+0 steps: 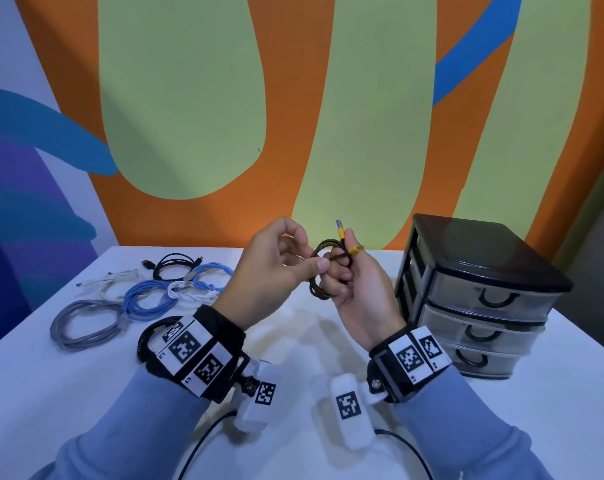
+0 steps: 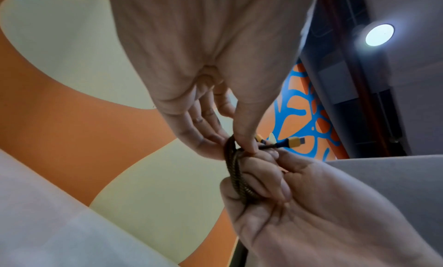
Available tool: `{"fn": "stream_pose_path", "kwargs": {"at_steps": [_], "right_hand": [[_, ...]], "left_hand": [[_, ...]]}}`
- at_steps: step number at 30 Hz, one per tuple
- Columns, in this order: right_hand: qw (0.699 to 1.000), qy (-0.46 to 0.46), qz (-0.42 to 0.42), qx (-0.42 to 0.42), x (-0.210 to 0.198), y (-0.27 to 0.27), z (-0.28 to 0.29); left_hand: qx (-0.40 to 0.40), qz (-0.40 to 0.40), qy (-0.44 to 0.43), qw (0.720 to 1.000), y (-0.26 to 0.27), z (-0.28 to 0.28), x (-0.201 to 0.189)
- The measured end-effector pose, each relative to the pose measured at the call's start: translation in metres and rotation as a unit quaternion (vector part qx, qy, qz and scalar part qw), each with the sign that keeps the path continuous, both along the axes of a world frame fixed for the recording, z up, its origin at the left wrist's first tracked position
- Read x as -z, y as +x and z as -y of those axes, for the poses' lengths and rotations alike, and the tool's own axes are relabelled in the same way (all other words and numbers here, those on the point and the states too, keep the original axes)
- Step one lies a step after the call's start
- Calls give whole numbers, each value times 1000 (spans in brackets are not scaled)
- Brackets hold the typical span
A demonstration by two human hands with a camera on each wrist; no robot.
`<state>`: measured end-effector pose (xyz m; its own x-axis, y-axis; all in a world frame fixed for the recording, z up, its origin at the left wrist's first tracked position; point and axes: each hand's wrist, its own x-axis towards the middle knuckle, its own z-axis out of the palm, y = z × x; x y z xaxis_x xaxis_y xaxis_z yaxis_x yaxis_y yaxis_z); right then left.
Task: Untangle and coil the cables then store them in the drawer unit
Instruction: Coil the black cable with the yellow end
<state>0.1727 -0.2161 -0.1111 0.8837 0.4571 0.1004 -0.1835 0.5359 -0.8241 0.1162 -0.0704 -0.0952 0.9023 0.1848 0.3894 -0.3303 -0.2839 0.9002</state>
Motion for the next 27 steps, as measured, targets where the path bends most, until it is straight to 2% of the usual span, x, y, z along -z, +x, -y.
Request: {"fn": "stream_pose_path", "kwargs": {"at_steps": [5,8,12,14,16,20,27], "right_hand": [[997,-31,56,47,3,-5,-4],[989,-69,117,62,3,-9,-6],[967,-113,213,77,4,-15,-10],[957,-125,245,91,3,-19,-10],[956,-119,248,98,2,-20,-10],[981,-74,163,74,2,-15,-11],[990,-46,121,62,4,-13,-13]], "left_hand": [[-79,-26,41,996,0,1,-3],[-155,-26,130,979,0,5,-4],[-194,-39,224,954,0,7,-1],[-187,-54,201,960,1,2,0],[-143,-74,138,977,2,-2,0],[-33,-81,26,996,2,-5,0],[19,-53,-12,998,-1,-7,-2]]}}
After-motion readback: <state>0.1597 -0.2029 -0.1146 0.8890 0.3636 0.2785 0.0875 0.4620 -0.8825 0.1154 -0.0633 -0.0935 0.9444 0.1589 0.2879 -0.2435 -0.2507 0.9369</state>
